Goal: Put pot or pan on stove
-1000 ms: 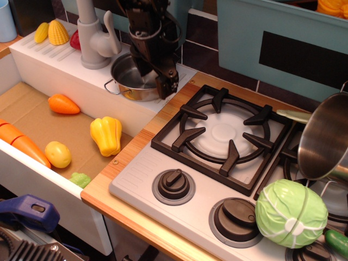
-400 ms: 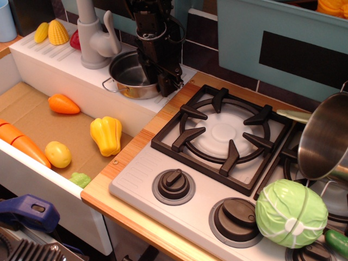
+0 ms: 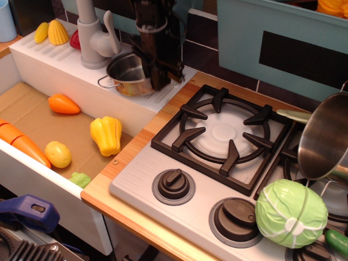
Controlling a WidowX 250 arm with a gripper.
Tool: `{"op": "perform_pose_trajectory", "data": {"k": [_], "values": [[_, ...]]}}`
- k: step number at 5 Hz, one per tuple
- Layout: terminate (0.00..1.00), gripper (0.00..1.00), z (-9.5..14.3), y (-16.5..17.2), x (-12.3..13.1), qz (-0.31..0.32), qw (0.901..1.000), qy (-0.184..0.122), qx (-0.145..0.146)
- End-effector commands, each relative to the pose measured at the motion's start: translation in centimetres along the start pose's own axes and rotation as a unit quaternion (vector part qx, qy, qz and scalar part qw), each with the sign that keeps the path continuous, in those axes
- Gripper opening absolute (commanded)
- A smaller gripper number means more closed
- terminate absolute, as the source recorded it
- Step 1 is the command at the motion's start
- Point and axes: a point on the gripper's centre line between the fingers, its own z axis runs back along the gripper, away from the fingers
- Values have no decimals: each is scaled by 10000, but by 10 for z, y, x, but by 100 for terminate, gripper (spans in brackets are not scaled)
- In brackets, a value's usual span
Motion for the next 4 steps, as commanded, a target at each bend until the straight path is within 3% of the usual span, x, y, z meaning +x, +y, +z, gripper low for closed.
{"op": "perform_pose_trajectory", "data": {"k": [1, 2, 4], "values": [[0, 0, 49, -24, -1, 455, 9969, -353, 543], [0, 0, 69, -50, -13, 822, 9941, -244, 663], [0, 0, 74, -105, -1, 1186, 9906, -366, 583]]}}
